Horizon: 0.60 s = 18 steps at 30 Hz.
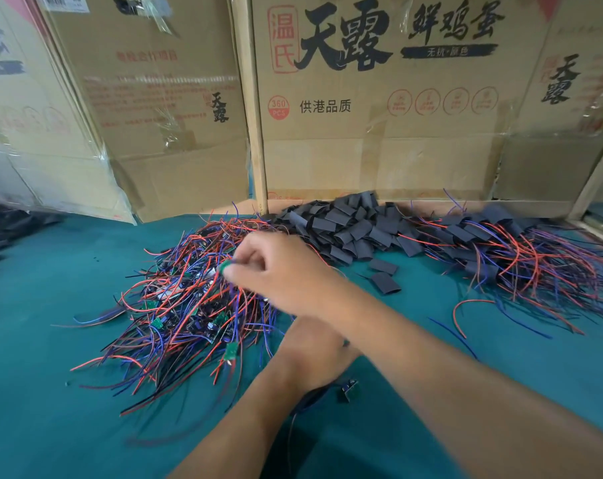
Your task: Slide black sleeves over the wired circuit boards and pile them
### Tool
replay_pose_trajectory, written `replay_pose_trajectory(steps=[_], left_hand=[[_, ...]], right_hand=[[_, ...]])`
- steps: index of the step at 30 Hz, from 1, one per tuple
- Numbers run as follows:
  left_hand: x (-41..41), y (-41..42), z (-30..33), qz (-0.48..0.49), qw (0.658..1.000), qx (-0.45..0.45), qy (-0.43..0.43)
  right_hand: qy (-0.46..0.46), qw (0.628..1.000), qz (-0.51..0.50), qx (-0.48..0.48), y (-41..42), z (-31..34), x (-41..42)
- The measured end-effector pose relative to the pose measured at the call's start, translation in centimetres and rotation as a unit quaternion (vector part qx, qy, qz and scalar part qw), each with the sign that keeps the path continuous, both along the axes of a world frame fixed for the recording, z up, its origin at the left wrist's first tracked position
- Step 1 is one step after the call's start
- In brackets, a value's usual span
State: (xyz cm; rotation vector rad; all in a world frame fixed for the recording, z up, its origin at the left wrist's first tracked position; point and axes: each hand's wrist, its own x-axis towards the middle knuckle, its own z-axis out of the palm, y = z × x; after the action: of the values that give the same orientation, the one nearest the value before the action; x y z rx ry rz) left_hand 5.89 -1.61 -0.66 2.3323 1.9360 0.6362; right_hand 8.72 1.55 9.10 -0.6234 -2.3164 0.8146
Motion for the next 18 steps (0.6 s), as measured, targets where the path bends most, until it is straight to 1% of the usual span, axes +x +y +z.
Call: replay_pose_trajectory(steps=[2, 3, 5, 7, 10, 12, 15, 16, 18], left_hand=[[0.1, 0.1, 0.2, -0.012, 1.000, 0.017, -0.013], [-0.1, 0.1, 0.2, -0.014, 1.000, 0.017, -0.017], [-0.1, 0.3, 0.3, -0.018, 0.999, 0.019, -0.024], [-0.2, 0.3, 0.2, -0.026, 0.999, 0.004, -0.048], [-0.1, 0.4, 0.0, -0.027, 0.999, 0.000, -0.033], [-0.2, 0.4, -0.2, -0.027, 0.999, -0.001, -0.045], [-0.6, 0.6, 0.0, 0.005, 0.996, 0.013, -0.092], [-0.8, 0.6, 0.0, 0.013, 0.993, 0.024, -0.119], [-1.0, 0.8, 0.0, 0.014, 0.979, 0.050, -0.195]], right_hand=[[0.081, 0.996, -0.022, -0.037, 1.2, 1.0, 2.8], [0.130, 0.988, -0.028, -0.074, 1.8, 1.2, 4.2], [0.225, 0.962, -0.042, -0.152, 2.8, 1.1, 7.1], [0.284, 0.935, -0.058, -0.204, 3.4, 0.5, 9.5], [0.318, 0.906, -0.073, -0.270, 3.2, -1.3, 11.7], [0.337, 0.887, -0.069, -0.309, 2.9, -2.5, 12.6], [0.388, 0.842, -0.052, -0.371, 2.6, -3.4, 13.5], [0.397, 0.834, -0.050, -0.380, 2.6, -3.6, 13.8], [0.402, 0.833, -0.048, -0.378, 2.6, -3.8, 14.2]])
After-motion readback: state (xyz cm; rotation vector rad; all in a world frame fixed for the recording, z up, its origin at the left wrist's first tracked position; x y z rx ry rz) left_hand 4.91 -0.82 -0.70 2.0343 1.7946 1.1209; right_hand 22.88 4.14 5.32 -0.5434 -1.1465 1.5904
